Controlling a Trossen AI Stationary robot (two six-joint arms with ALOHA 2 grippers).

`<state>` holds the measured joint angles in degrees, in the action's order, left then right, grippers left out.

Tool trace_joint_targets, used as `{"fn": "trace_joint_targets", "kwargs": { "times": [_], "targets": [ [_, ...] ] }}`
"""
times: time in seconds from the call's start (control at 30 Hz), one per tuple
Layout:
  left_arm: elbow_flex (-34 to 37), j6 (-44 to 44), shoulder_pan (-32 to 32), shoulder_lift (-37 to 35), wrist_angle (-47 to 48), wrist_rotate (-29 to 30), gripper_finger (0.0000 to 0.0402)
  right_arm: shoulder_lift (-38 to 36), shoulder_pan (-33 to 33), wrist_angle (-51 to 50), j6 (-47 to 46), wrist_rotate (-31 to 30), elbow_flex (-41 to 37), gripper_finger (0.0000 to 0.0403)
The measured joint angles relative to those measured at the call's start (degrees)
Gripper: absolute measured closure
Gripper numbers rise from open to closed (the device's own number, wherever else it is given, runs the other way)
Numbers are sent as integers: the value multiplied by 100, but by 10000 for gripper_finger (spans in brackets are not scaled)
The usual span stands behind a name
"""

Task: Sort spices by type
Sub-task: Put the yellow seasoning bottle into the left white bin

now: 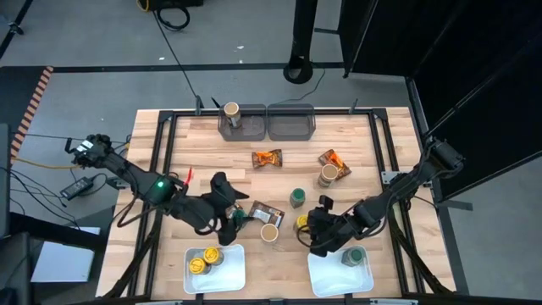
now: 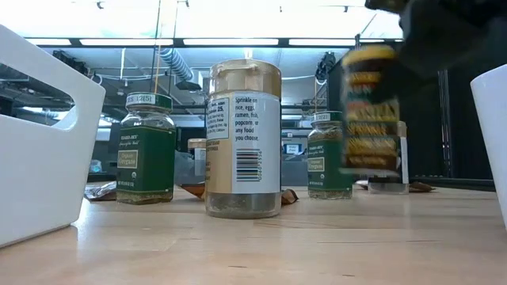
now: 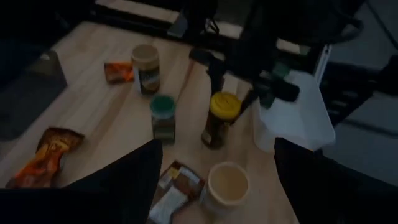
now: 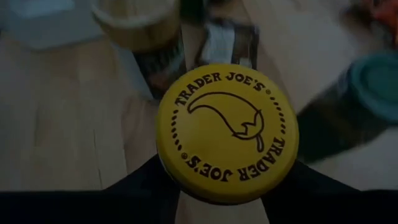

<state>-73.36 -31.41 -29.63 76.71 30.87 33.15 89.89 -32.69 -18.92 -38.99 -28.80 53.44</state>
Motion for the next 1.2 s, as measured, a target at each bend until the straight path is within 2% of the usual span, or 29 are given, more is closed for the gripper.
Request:
{"fn": "trace_joint_targets", "kwargs": {
  "times": [0.2,0.43,0.53,0.73,0.9,1.07,1.2],
  "targets": [
    [0,418,276,0,-564,-41,92,-2,132,-8,635,-66,432,228],
    [0,1355,490,0,-1827,-775,92,-4,312,-143,1486,-333,966,227],
    [0,1803,489,0,-2194,-878,92,-7,402,-177,1806,-379,1184,224],
    [0,1993,571,79,-1945,-965,92,-17,589,-175,2374,-463,1563,227],
    [7,2609,567,290,-1926,-896,92,-20,756,-87,2676,-468,1793,225],
    [14,2670,576,345,-1932,-866,92,-21,867,36,2954,-466,2039,225],
    [24,2834,576,339,-1939,-600,92,-20,920,89,3071,-463,2147,224]
  ]
}}
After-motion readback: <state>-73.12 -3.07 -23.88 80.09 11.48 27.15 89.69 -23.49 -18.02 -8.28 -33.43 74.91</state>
